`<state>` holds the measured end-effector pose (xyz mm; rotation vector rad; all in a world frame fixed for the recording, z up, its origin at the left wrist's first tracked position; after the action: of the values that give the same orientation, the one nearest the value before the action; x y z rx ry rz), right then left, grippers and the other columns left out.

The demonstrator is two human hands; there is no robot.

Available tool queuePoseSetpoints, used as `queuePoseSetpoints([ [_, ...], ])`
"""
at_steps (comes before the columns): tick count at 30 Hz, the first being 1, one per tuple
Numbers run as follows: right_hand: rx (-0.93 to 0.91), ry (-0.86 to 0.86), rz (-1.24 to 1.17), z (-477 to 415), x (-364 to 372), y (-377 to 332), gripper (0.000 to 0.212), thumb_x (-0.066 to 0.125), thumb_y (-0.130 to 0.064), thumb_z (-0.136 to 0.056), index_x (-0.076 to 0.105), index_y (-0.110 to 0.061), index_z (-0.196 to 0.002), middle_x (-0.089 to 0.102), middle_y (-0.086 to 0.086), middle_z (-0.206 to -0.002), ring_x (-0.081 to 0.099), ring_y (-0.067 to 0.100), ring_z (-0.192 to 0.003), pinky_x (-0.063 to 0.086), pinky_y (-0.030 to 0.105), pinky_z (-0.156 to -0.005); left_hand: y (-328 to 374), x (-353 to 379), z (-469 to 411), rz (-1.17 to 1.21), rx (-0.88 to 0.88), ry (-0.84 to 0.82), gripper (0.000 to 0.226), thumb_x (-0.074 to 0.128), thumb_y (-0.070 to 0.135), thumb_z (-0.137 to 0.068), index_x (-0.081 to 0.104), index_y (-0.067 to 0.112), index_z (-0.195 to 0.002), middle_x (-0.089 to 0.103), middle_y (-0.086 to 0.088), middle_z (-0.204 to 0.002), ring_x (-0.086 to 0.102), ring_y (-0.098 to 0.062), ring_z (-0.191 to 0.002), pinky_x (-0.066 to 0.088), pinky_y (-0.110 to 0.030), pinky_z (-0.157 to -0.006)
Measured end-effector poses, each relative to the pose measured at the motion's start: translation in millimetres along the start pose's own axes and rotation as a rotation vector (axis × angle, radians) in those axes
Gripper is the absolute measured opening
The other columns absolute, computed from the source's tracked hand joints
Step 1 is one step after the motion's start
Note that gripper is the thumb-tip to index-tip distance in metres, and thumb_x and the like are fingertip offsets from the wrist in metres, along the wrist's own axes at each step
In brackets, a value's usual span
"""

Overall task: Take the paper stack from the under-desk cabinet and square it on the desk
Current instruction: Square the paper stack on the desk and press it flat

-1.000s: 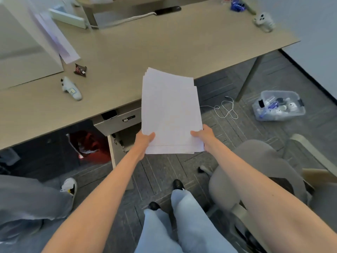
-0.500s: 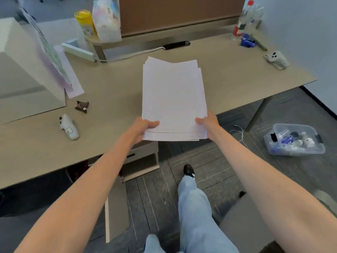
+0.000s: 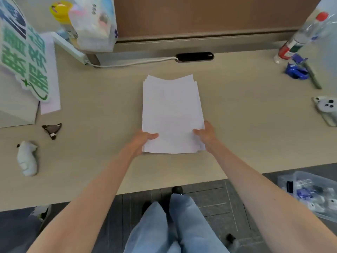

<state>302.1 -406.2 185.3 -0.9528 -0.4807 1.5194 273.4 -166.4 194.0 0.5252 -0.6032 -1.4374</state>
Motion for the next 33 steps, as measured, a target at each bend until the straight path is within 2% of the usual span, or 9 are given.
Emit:
queuePoseSetpoints([
  [2, 0.023, -0.012, 0.064, -16, 1, -2, 0.038, 0.059, 0.004, -0.085, 0.052, 0.0, -0.122, 0.057, 0.009, -0.109, 0.056, 0.025, -0.1, 0.047, 0.038, -0.084, 2, 3, -9, -0.016, -0.019, 0.019, 0.047, 0.074, 0.01, -0.079, 0.058, 0.01, -0.124, 0.068, -0.004, -0.117, 0.067, -0.021, -0.1, 0.054, -0.035, -0.085],
  [6, 0.063, -0.015, 0.179, -41, -3, -3, 0.023, 0.06, -0.004, -0.084, 0.052, -0.006, -0.105, 0.055, 0.009, -0.102, 0.056, 0.028, -0.097, 0.046, 0.038, -0.078, 10, -4, -31, -0.116, -0.043, 0.053, 0.031, 0.067, 0.017, -0.085, 0.063, 0.012, -0.115, 0.07, -0.006, -0.116, 0.066, -0.026, -0.102, 0.053, -0.046, -0.092],
  [8, 0.106, -0.007, 0.128, -51, -7, -7, 0.018, 0.062, -0.011, -0.085, 0.052, -0.007, -0.099, 0.057, 0.009, -0.1, 0.055, 0.028, -0.092, 0.044, 0.036, -0.074, 25, -7, -35, -0.112, 0.003, 0.109, 0.006, 0.056, 0.014, -0.092, 0.062, 0.014, -0.094, 0.07, -0.003, -0.095, 0.064, -0.022, -0.088, 0.055, -0.033, -0.077],
  [10, 0.196, -0.016, -0.007, -59, -12, -12, 0.021, 0.065, -0.02, -0.085, 0.058, -0.006, -0.098, 0.062, 0.009, -0.096, 0.059, 0.028, -0.086, 0.046, 0.032, -0.068, 37, -13, -44, -0.044, 0.042, 0.16, 0.013, 0.053, 0.012, -0.093, 0.061, 0.016, -0.084, 0.071, -0.001, -0.08, 0.062, -0.021, -0.082, 0.052, -0.028, -0.072],
  [13, 0.29, -0.163, -0.083, -67, -14, -24, 0.029, 0.067, -0.035, -0.084, 0.063, -0.01, -0.1, 0.068, 0.005, -0.09, 0.064, 0.022, -0.075, 0.048, 0.029, -0.059, 49, -15, -55, -0.085, 0.02, 0.098, 0.028, 0.054, 0.03, -0.092, 0.069, 0.007, -0.099, 0.074, -0.014, -0.102, 0.067, -0.026, -0.085, 0.053, -0.036, -0.078],
  [15, 0.304, -0.251, -0.037, -76, -12, -25, 0.037, 0.068, -0.041, -0.082, 0.064, -0.012, -0.105, 0.071, 0.005, -0.096, 0.067, 0.022, -0.082, 0.051, 0.032, -0.067, 52, -11, -62, -0.142, -0.055, 0.021, 0.044, 0.056, 0.042, -0.088, 0.067, 0.008, -0.113, 0.072, -0.013, -0.113, 0.069, -0.029, -0.097, 0.054, -0.04, -0.083],
  [20, 0.294, -0.373, 0.038, -91, -6, -21, 0.054, 0.076, -0.033, -0.077, 0.062, -0.006, -0.121, 0.07, 0.009, -0.117, 0.067, 0.027, -0.105, 0.051, 0.041, -0.098, 53, 8, -79, -0.108, -0.151, -0.086, 0.03, 0.062, 0.021, -0.091, 0.061, 0.011, -0.119, 0.066, -0.007, -0.121, 0.065, -0.024, -0.106, 0.052, -0.037, -0.089],
  [25, 0.242, -0.334, 0.02, -88, -4, -27, 0.046, 0.071, -0.024, -0.084, 0.059, -0.002, -0.123, 0.068, 0.01, -0.119, 0.066, 0.027, -0.104, 0.052, 0.035, -0.09, 45, 5, -88, -0.087, -0.097, 0.0, 0.054, 0.066, 0.023, -0.087, 0.049, 0.006, -0.135, 0.061, -0.01, -0.134, 0.06, -0.028, -0.119, 0.046, -0.047, -0.104],
  [33, 0.069, -0.317, -0.121, -75, -3, -75, 0.035, 0.071, -0.011, -0.083, 0.062, -0.004, -0.117, 0.069, 0.014, -0.115, 0.067, 0.03, -0.099, 0.054, 0.039, -0.086, 87, 6, -61, 0.016, 0.086, 0.081, 0.043, 0.06, 0.023, -0.092, 0.053, 0.009, -0.132, 0.064, -0.005, -0.125, 0.061, -0.025, -0.114, 0.047, -0.043, -0.1],
])
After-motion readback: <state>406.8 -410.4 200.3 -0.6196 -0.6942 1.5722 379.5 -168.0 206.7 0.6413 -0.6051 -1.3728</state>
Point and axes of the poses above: each hand's wrist, its own z-axis away from the middle knuckle, its own x-axis out of the palm, y = z × x, the point moved 2 cm from there along -z, towards the middle knuckle
